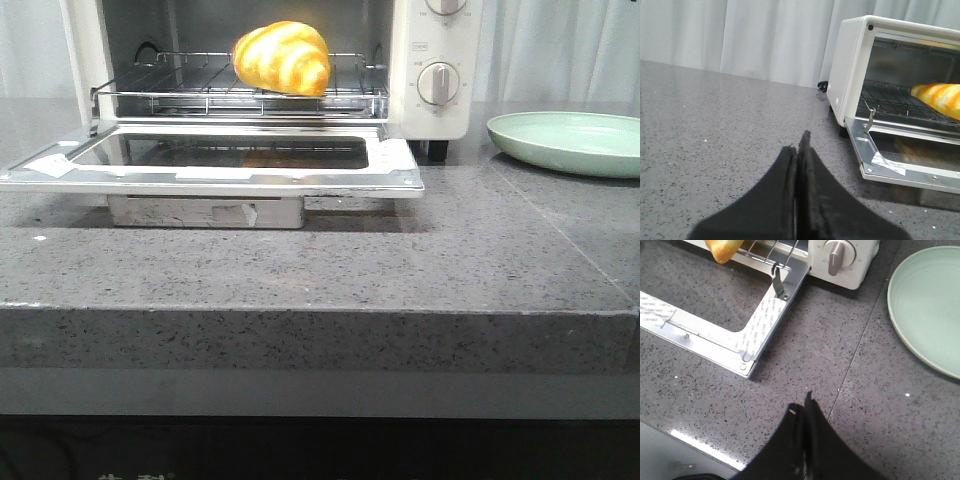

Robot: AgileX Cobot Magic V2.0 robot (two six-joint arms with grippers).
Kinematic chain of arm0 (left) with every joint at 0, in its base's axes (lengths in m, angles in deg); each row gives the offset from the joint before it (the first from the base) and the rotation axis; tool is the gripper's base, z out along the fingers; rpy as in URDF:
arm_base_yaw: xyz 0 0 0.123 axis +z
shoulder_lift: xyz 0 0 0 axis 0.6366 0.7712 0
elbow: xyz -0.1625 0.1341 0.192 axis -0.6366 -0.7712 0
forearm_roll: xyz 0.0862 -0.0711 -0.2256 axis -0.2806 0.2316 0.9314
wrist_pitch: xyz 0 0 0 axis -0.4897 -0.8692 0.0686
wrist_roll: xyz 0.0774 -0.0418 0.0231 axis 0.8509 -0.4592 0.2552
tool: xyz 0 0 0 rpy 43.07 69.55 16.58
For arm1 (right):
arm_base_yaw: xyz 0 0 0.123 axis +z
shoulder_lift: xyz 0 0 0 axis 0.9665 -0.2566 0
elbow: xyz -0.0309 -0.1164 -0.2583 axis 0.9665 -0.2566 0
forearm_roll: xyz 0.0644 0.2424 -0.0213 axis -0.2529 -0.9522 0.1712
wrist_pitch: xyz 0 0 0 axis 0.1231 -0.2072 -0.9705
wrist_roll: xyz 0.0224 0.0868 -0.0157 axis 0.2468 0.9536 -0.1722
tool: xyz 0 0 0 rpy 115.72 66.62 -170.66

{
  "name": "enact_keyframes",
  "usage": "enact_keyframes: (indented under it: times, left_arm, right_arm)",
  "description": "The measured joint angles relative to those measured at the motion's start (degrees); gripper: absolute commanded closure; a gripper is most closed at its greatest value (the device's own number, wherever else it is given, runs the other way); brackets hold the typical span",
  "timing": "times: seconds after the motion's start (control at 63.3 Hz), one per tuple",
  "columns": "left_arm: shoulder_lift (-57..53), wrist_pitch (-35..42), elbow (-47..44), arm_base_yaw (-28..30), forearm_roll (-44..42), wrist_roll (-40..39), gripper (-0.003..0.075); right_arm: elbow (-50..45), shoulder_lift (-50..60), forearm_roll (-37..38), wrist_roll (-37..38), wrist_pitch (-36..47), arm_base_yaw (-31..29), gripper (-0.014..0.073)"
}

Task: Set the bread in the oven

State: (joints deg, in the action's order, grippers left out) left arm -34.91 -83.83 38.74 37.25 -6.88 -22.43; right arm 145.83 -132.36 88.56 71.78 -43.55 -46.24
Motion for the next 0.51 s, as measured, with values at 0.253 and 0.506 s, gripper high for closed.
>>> enact_keyframes:
  times: [0.253, 0.506]
  left_arm:
    - [0.0, 0.0, 0.0, 0.0, 0.0, 0.0, 0.0739]
    - [0.0, 0.0, 0.0, 0.0, 0.0, 0.0, 0.0739]
  right_arm:
    - [-12.1, 11.7, -1.3, 0.0, 9.5, -8.9, 0.0709]
    - [-32.5, 35.4, -3.9, -1.5, 16.8, -20.0, 0.0709]
